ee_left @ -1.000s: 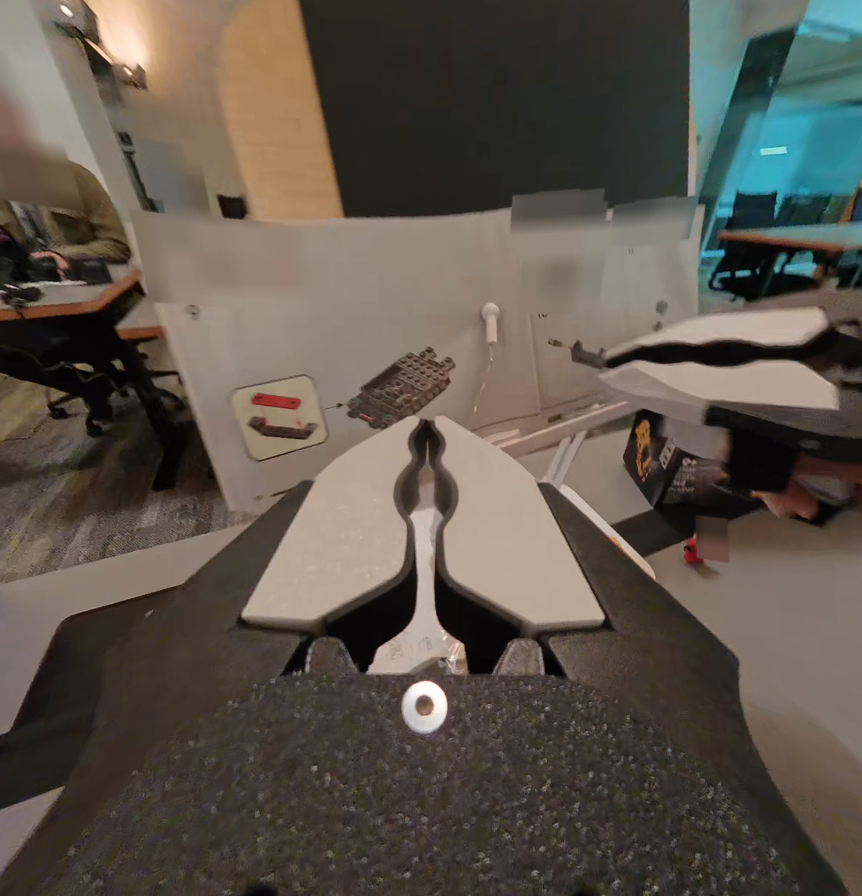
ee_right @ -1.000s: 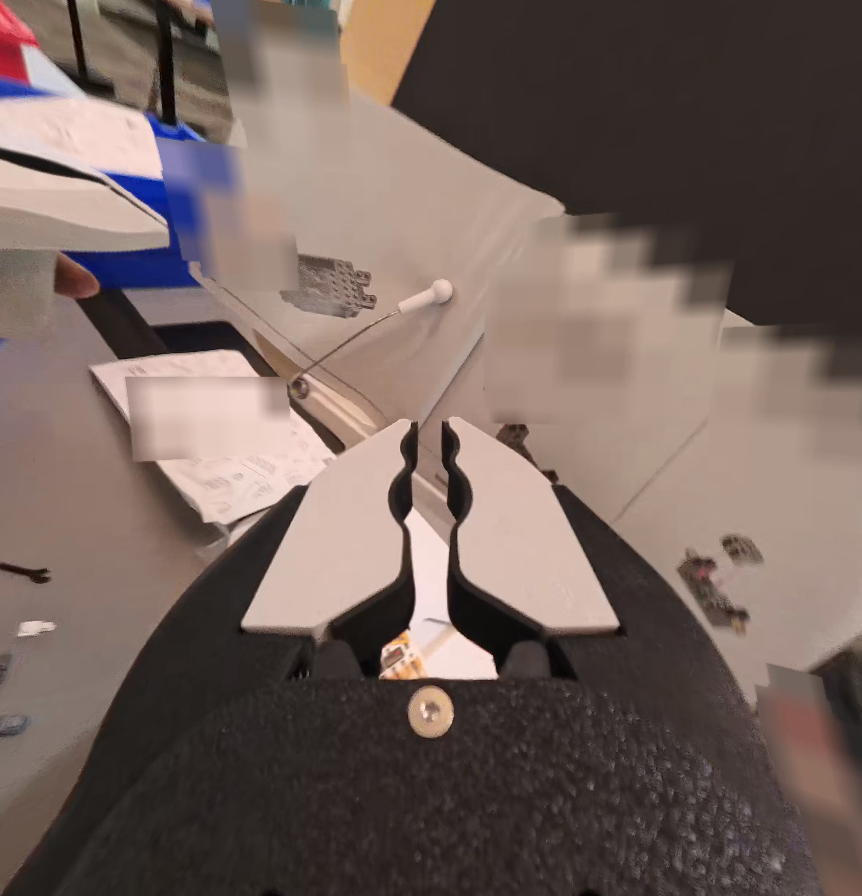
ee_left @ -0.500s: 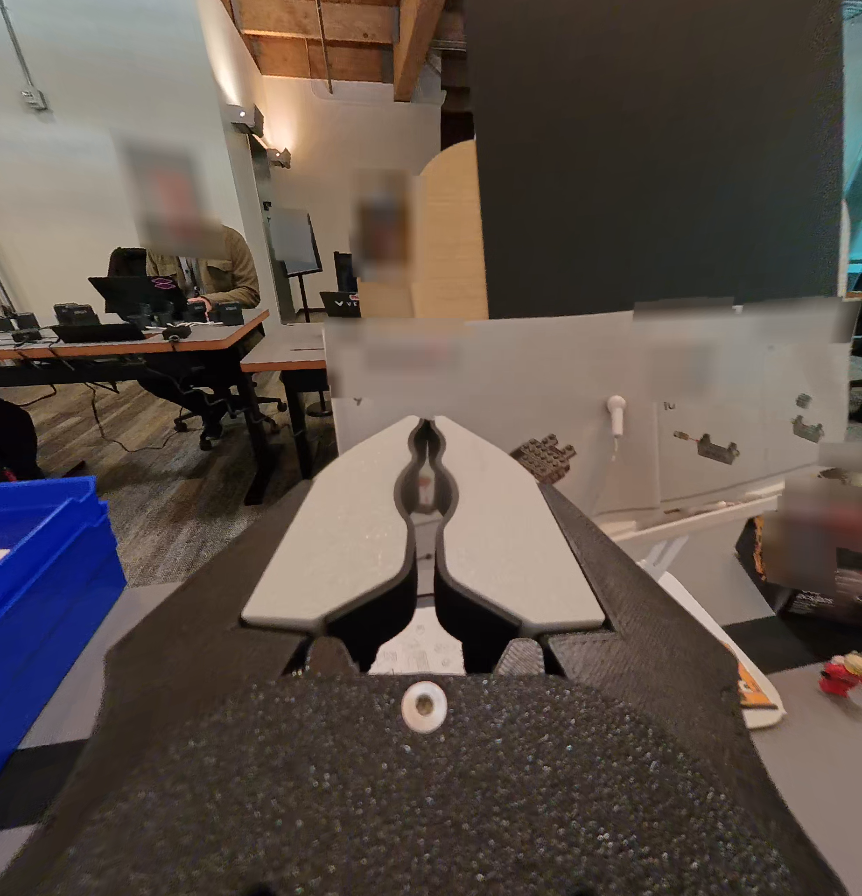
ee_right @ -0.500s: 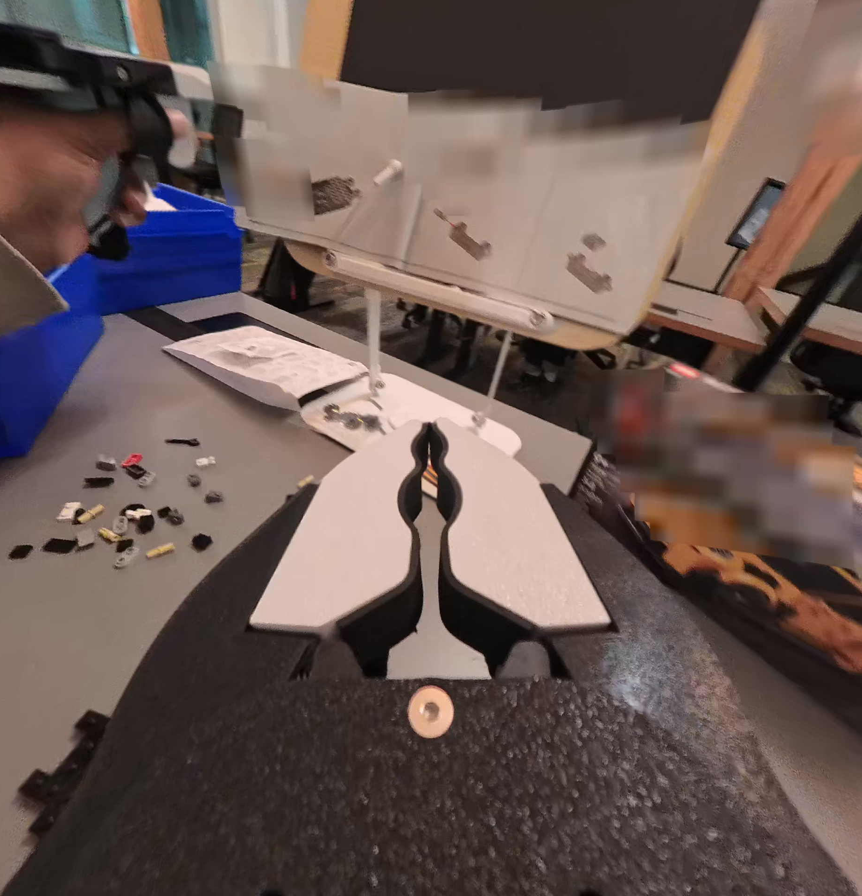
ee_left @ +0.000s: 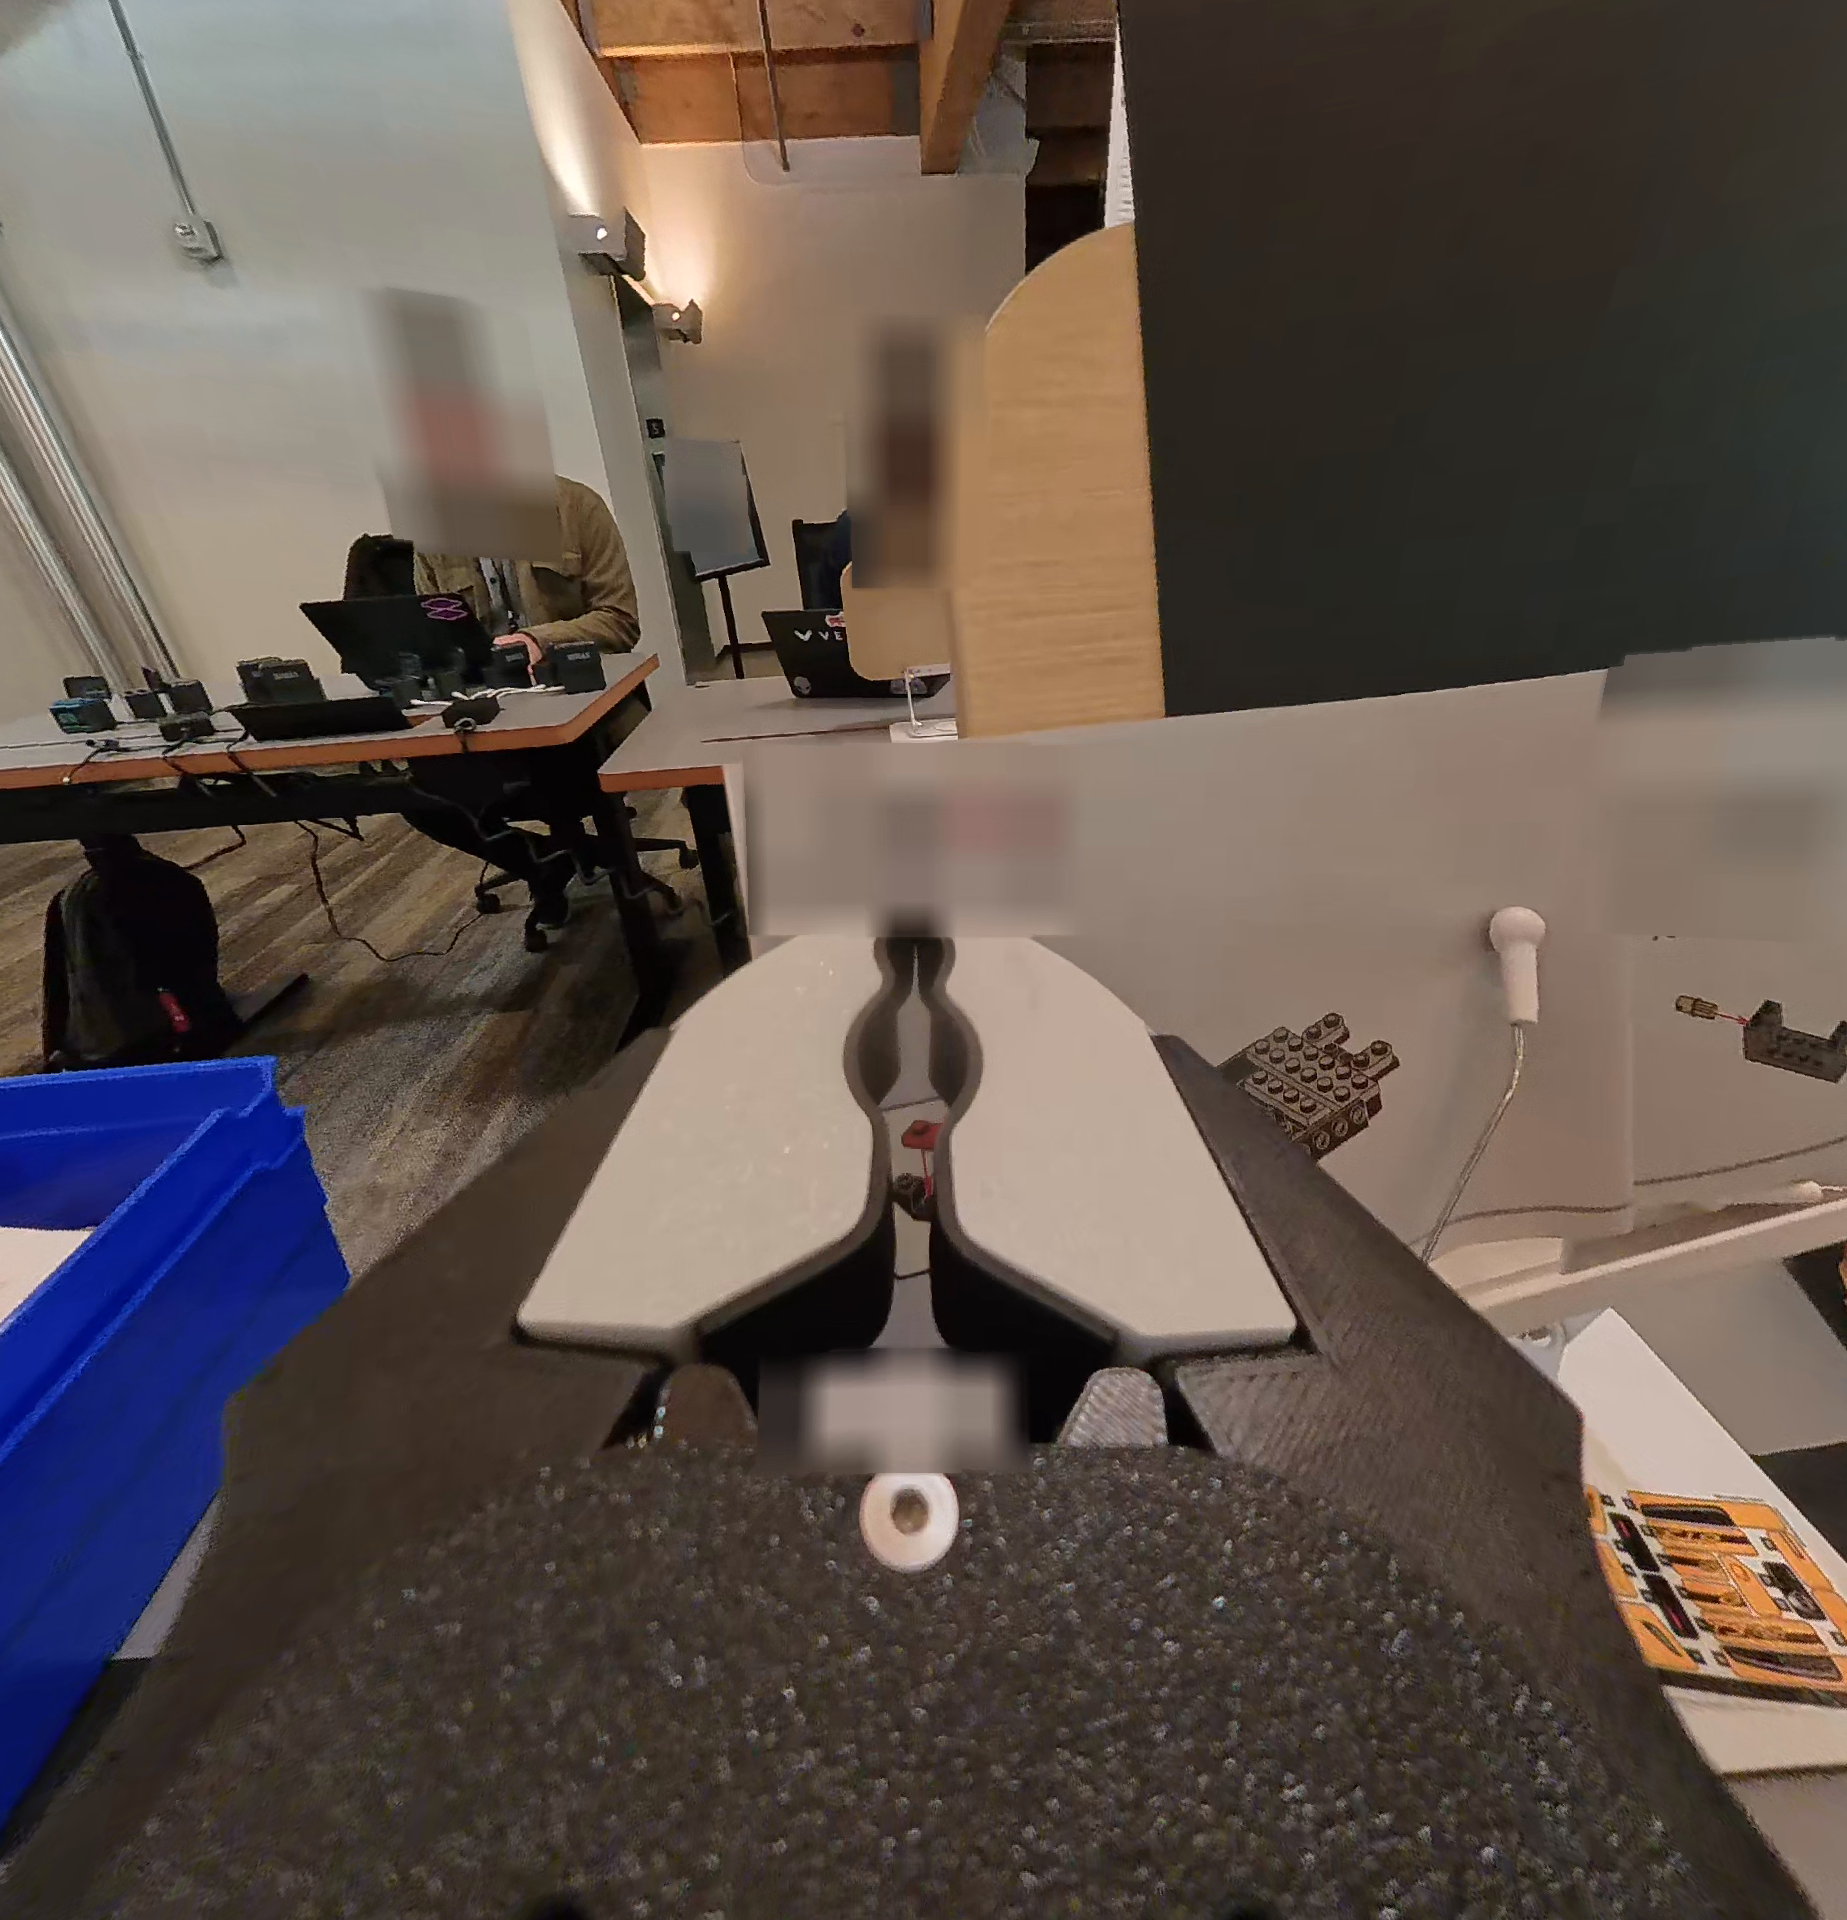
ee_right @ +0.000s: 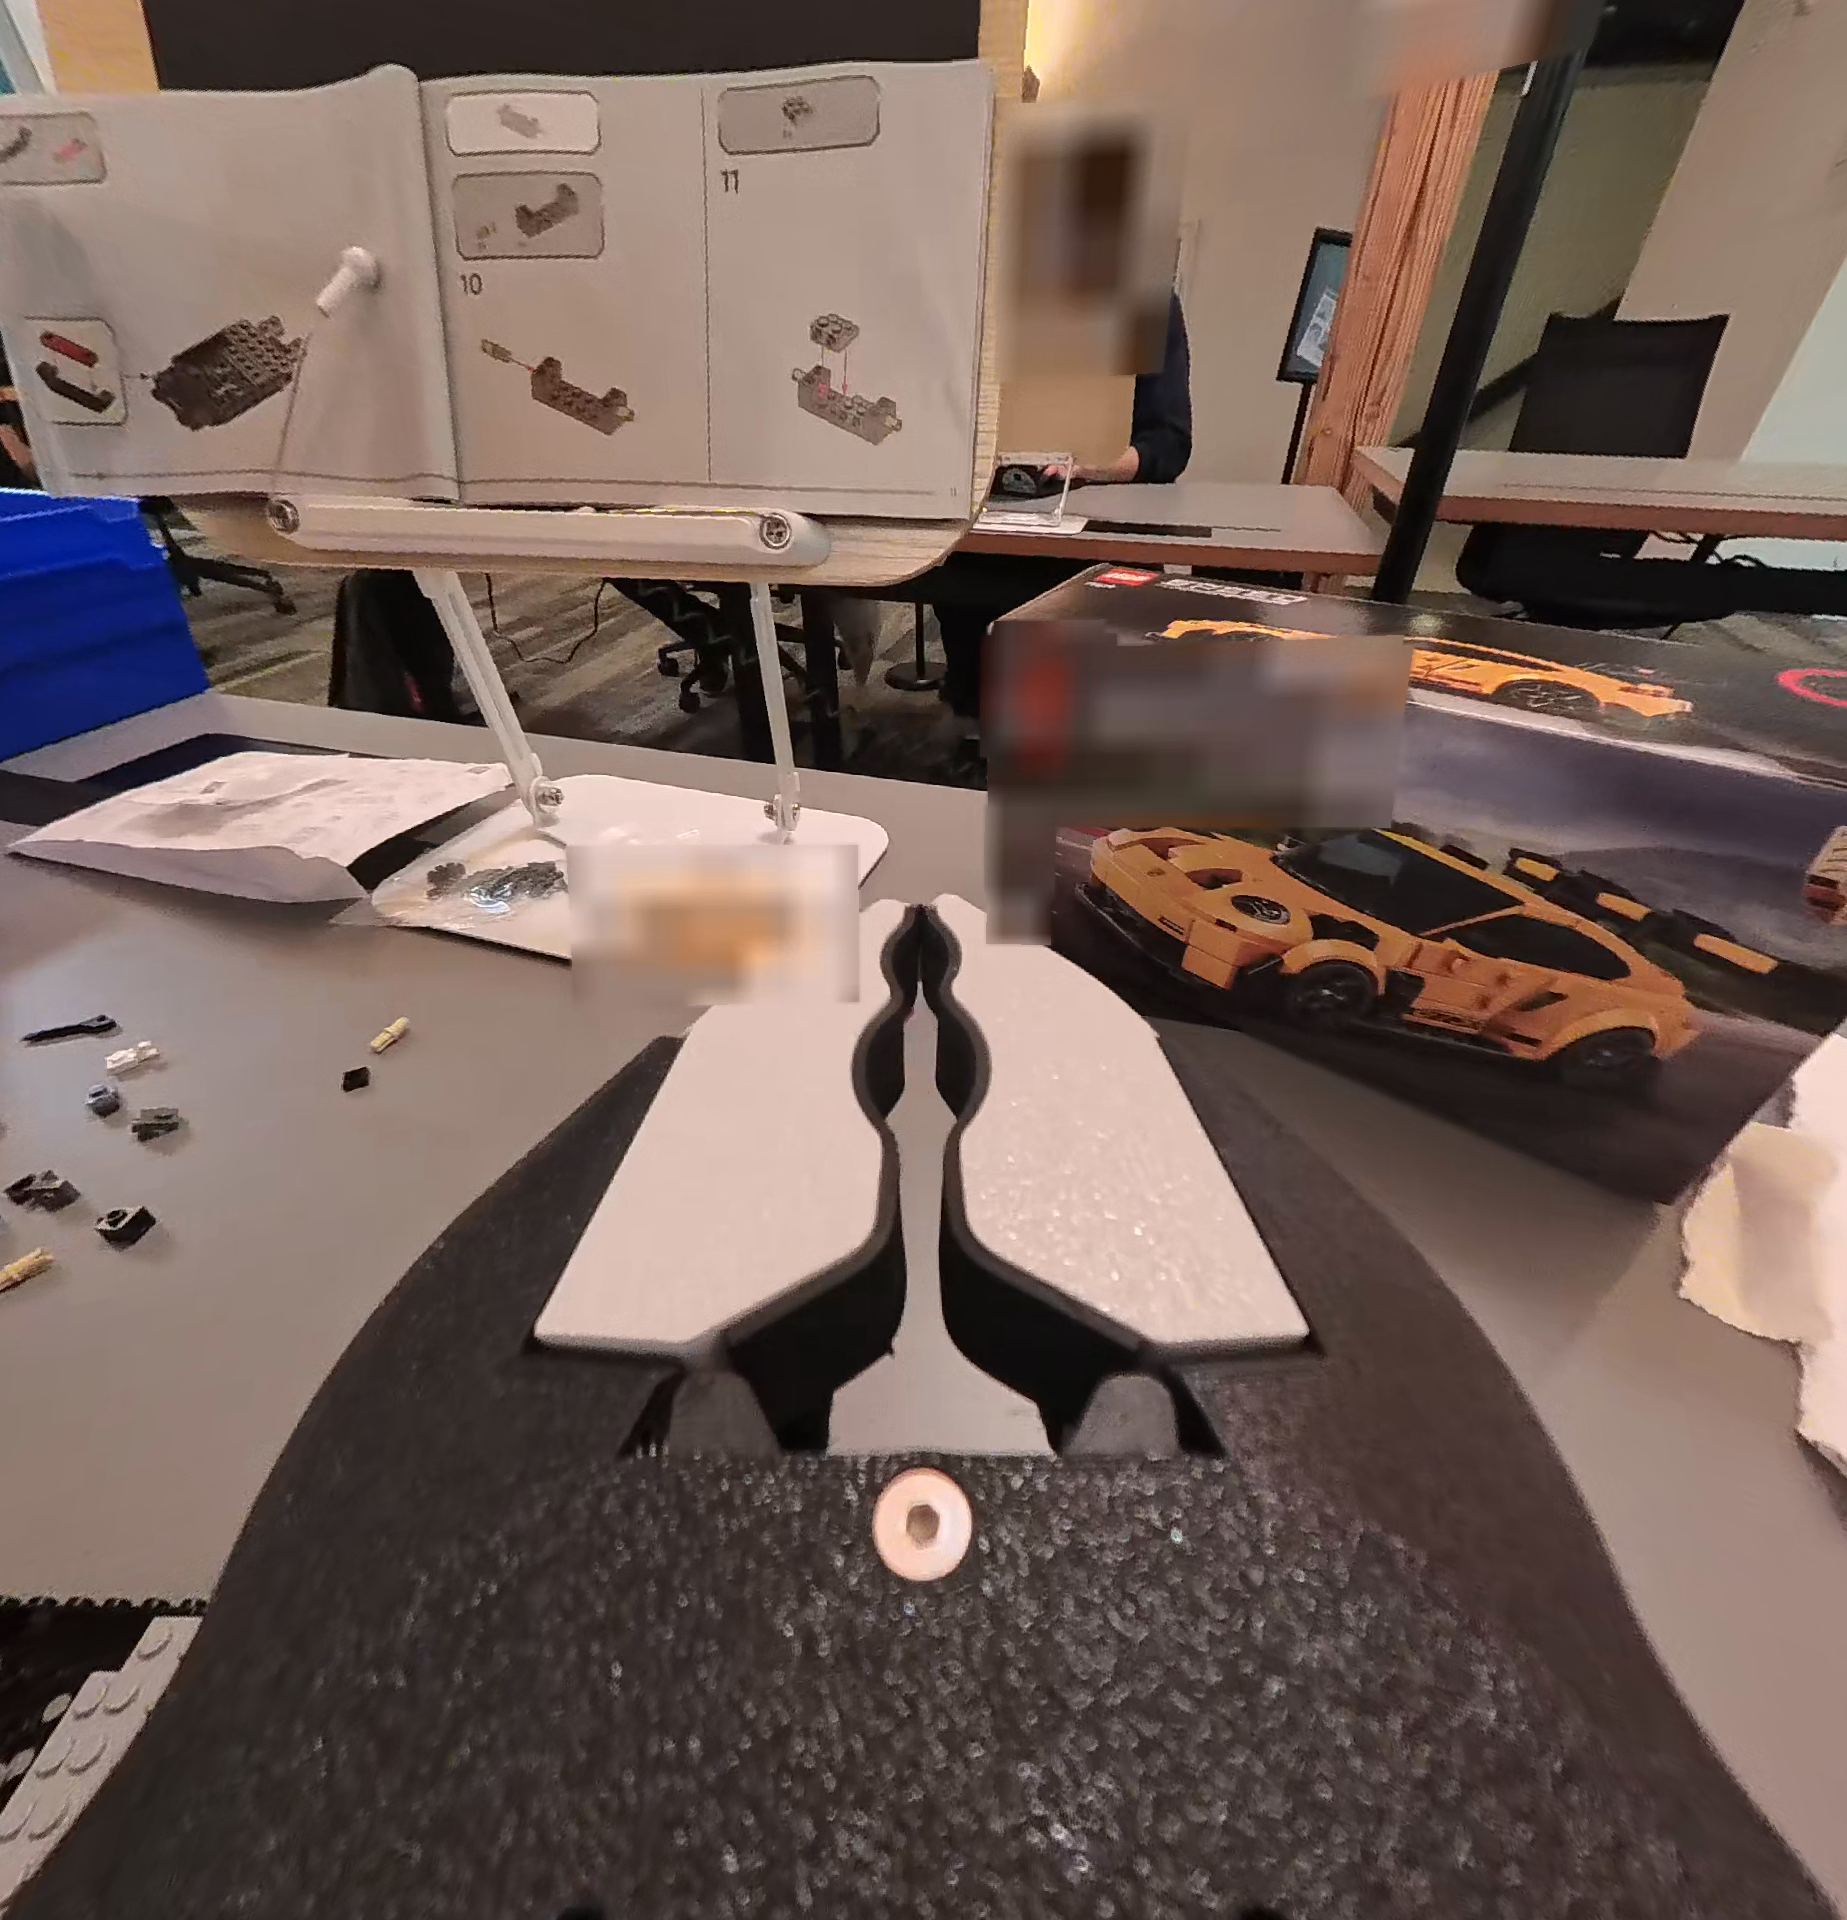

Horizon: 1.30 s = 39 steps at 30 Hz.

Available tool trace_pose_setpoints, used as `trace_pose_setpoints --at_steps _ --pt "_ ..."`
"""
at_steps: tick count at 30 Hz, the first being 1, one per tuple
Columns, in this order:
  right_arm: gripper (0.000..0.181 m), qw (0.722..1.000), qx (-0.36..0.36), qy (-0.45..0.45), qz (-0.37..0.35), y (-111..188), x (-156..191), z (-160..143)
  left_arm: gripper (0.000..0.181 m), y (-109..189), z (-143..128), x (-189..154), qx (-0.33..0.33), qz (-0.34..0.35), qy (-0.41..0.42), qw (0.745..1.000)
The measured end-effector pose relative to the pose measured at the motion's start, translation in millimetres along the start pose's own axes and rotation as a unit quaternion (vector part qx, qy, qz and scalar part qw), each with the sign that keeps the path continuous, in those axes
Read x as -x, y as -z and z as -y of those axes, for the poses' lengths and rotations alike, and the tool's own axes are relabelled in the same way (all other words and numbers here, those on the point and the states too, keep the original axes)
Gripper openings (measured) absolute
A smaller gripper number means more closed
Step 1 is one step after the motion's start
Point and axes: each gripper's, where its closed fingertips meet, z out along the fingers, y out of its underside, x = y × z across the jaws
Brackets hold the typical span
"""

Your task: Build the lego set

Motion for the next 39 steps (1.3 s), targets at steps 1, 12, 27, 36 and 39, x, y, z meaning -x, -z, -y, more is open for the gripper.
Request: trace_pose_setpoints --at_steps 1,12,27,36,39 --pt "0.000 1.000 -0.001 0.002 0.002 0 1 0 0.000 -1 1 0 -0.002 0.002 -0.004 1.000" --pt "0.000 1.000 0.010 0.002 0.024 -3 4 -10 0.000 -9 3 9 -0.008 0.020 -0.008 1.000" --pt "0.000 0.998 0.014 0.020 0.056 -5 19 -17 0.000 -17 -6 14 -0.002 0.023 -0.012 1.000" --pt "0.000 0.998 0.014 0.027 0.060 -5 22 -17 0.000 -14 -1 11 -0.009 0.023 -0.017 1.000" --pt "0.000 0.997 0.014 0.028 0.064 -5 24 -18 0.000 -13 -1 10 -0.010 0.023 -0.018 1.000"
